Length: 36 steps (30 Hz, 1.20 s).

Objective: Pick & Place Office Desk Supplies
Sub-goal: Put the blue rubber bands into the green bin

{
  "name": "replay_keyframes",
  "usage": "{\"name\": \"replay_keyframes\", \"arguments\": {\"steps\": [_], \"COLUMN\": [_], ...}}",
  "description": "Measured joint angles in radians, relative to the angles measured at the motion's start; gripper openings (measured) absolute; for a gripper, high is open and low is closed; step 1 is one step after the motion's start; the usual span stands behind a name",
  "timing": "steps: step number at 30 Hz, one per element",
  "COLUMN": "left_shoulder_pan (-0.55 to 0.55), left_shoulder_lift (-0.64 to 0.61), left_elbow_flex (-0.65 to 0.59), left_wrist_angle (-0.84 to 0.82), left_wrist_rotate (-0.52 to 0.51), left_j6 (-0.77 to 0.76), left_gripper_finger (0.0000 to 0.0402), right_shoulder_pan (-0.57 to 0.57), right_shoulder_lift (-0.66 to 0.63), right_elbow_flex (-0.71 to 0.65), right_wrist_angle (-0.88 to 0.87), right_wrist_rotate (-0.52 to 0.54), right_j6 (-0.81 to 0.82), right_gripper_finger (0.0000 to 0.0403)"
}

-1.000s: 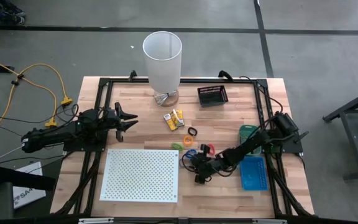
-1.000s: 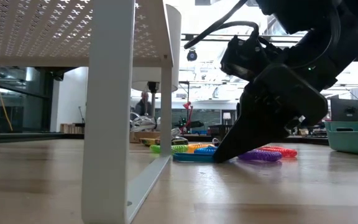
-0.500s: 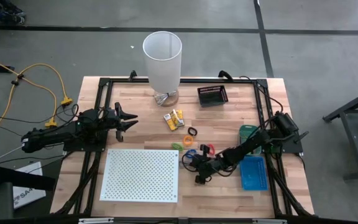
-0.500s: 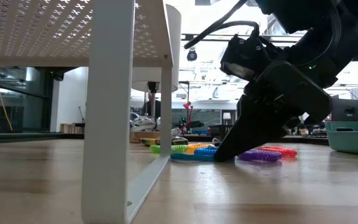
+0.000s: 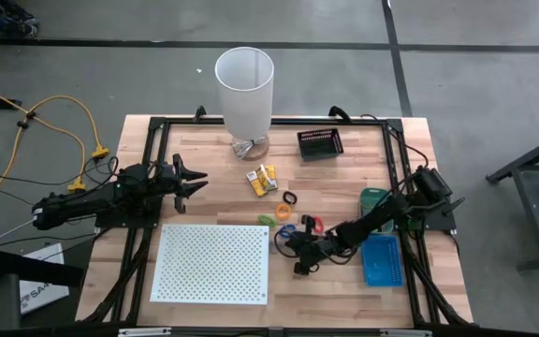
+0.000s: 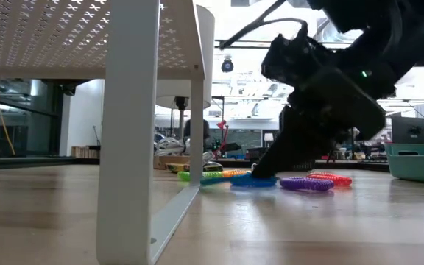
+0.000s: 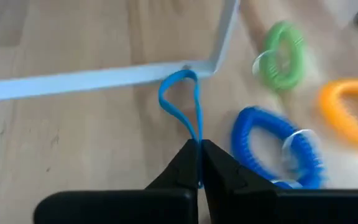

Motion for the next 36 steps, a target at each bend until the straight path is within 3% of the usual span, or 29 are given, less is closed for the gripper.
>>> {"name": "replay_keyframes", "arguments": {"steps": [14,22,29,36], "left_shoulder_pan": [0.000,0.000,0.000,0.000], "left_shoulder_lift": [0.000,0.000,0.000,0.000], "left_elbow_flex": [0.000,0.000,0.000,0.000], "left_wrist_angle": [0.000,0.000,0.000,0.000], "left_wrist_rotate": [0.000,0.000,0.000,0.000], "left_j6": [0.000,0.000,0.000,0.000], "left_gripper_finger": [0.0108,0.0108,0.0108,0.0108], "right_shoulder_pan": [0.010,0.014,0.014,0.035], "right_shoulder_lift": [-0.118,-0.162,-0.190,-0.308], "right_elbow_flex": [0.002,0.003,0.003,0.003], "right_wrist_angle": [-0.122,-0.149,-0.306,-0.544], "right_wrist_rotate": [0.139,0.151,0.177,0.196], "right_j6": [-0.013,-0.002,0.153,0.293], "right_gripper_finger": [0.0003,0.0003,0.0003,0.0003]}}
